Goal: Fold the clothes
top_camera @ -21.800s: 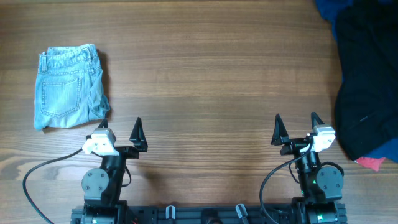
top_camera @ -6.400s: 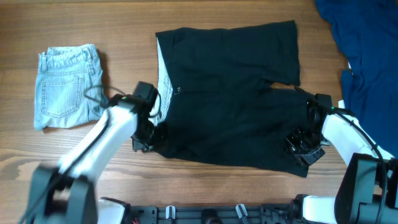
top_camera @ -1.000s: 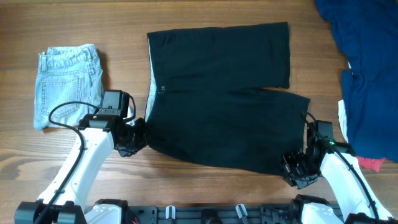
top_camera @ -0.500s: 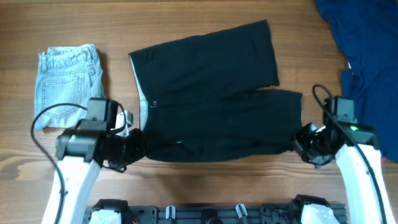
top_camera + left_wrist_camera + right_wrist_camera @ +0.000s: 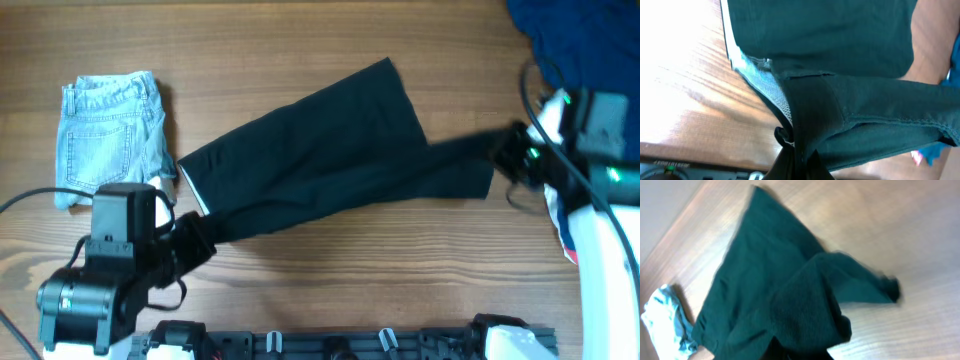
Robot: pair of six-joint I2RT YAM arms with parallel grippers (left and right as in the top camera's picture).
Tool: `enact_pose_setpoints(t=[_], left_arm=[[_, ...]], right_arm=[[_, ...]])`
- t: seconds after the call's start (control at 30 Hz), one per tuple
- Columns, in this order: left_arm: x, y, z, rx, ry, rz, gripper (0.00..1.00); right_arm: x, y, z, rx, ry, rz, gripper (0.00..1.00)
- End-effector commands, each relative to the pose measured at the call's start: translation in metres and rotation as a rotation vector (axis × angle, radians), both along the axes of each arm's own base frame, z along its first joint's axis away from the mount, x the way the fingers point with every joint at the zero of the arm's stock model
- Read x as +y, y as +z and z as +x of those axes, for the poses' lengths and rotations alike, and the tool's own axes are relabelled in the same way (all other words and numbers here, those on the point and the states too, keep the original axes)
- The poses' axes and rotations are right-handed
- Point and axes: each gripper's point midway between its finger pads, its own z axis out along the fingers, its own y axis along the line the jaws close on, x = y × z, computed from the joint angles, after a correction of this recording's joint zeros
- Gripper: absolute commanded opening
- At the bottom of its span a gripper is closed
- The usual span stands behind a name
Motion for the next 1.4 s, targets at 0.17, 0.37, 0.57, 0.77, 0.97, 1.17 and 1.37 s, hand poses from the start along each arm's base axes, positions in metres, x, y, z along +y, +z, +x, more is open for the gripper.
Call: enact_pose_setpoints(t=[0.17, 0.37, 0.57, 0.77, 0.97, 1.17, 1.37], left_arm=[[0.041, -0.047, 0.046, 0.148, 0.287, 0.163, 0.04], [0.057, -0.078, 0.079, 0.210, 0.421, 0.240, 0.04], [0.069, -0.105, 0.102, 0.244, 0.516, 0.298, 0.04], [0.081, -0.109, 0.110, 0.221, 0.640, 0.330, 0.05], [0.085, -0.117, 0.119, 0.167, 0.678, 0.325, 0.06], [0.098, -0.101, 0.156, -0.007, 0.729, 0.344, 0.86], [0.068, -0.091, 0.168, -0.041, 0.504, 0.235, 0.84]], right_arm=[[0.007, -0.032, 0.090, -0.121, 0.136, -0.258, 0.04], [0.033, -0.038, 0.109, -0.169, 0.193, -0.312, 0.04], [0.036, -0.091, 0.133, -0.098, 0.208, -0.312, 0.04], [0.053, -0.103, 0.155, -0.158, 0.251, -0.248, 0.04], [0.083, -0.111, 0.166, -0.206, 0.306, -0.246, 0.06], [0.104, -0.108, 0.188, -0.317, 0.354, -0.186, 0.84], [0.048, -0.105, 0.166, -0.179, 0.204, -0.216, 1.00]])
